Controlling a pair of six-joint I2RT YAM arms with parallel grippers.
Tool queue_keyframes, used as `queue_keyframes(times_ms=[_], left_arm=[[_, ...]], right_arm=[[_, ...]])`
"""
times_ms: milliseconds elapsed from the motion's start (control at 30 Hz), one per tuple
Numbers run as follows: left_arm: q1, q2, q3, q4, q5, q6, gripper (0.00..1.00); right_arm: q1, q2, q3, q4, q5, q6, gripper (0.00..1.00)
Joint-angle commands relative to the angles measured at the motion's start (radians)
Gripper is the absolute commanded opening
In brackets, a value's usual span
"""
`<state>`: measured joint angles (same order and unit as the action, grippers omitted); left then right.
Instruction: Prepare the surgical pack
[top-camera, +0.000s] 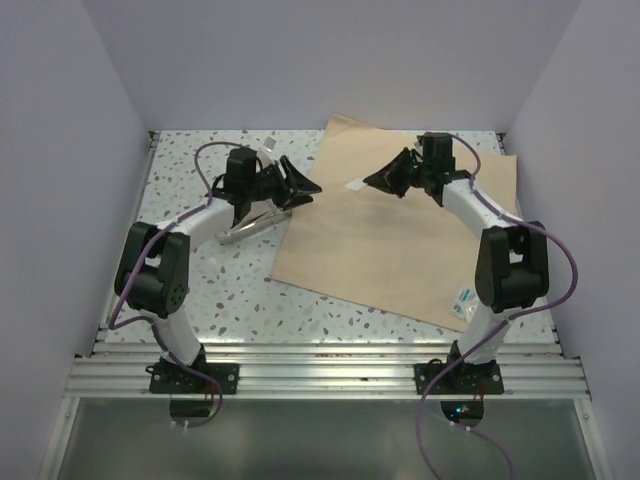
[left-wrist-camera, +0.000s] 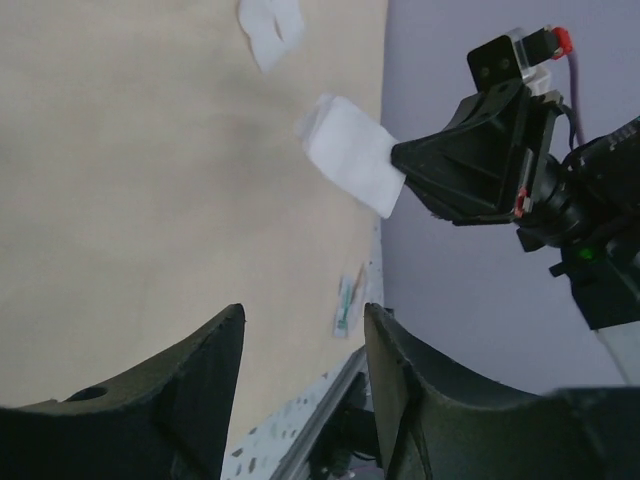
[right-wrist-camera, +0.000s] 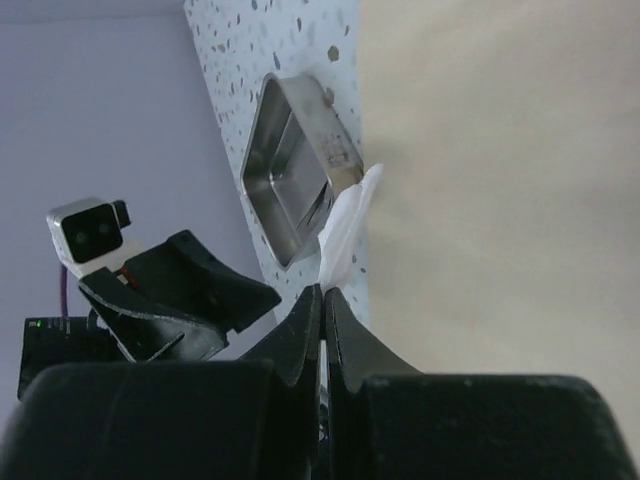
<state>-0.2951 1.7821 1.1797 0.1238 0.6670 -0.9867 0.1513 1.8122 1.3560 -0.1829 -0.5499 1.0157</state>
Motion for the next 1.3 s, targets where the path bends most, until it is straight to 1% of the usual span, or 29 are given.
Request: queue_keyframes(times_ms=[0, 67, 133, 200, 300, 533, 933, 1033, 1133, 1167, 1233, 1267], left_arm=[[-0.039, -0.035, -0.071, 0.308, 0.005, -0.344, 0.56], [-0.056, -0.033, -0.080, 0.341, -0.020, -0.403, 0.59], [-0.076, -0.041, -0.081, 0.336, -0.044, -0.438, 0.60], [-0.088, -0.059, -0.092, 0.297, -0.063, -0.467, 0.61], [-0.099, -0.081, -0.139, 0.323, -0.096, -0.524, 0.62], [-0.114, -0.096, -0.163, 0.241, -0.109, -0.537, 0.63], [-0.113, -0.044, -0.126, 0.272, -0.096, -0.575, 0.61], [-0.108, -0.039, -0.127, 0.277, -0.089, -0.575, 0.57], [-0.090, -0.052, -0.156, 0.296, -0.083, -0.572, 0.45], [-0.073, -0.055, -0.172, 0.298, -0.081, -0.566, 0.34], [-0.055, -0.058, -0.175, 0.289, -0.054, -0.528, 0.19], [-0.030, -0.056, -0.169, 0.271, -0.044, -0.505, 0.08]], right_arm=[[0.053, -0.056, -0.041, 0.075, -0.033, 0.092, 0.00], [0.083, -0.070, -0.054, 0.092, -0.024, 0.106, 0.00], [0.109, -0.085, -0.066, 0.131, -0.018, 0.135, 0.00], [0.123, -0.096, -0.077, 0.154, -0.013, 0.156, 0.00], [0.143, -0.112, -0.083, 0.161, -0.007, 0.162, 0.00], [0.165, -0.143, -0.112, 0.180, 0.008, 0.184, 0.00], [0.206, -0.160, -0.138, 0.178, -0.001, 0.201, 0.00], [0.212, -0.159, -0.139, 0.178, -0.002, 0.201, 0.00], [0.212, -0.156, -0.138, 0.178, -0.008, 0.201, 0.00], [0.214, -0.152, -0.135, 0.175, -0.013, 0.198, 0.00], [0.212, -0.142, -0.129, 0.165, -0.022, 0.190, 0.02], [0.214, -0.140, -0.124, 0.145, -0.022, 0.175, 0.09]])
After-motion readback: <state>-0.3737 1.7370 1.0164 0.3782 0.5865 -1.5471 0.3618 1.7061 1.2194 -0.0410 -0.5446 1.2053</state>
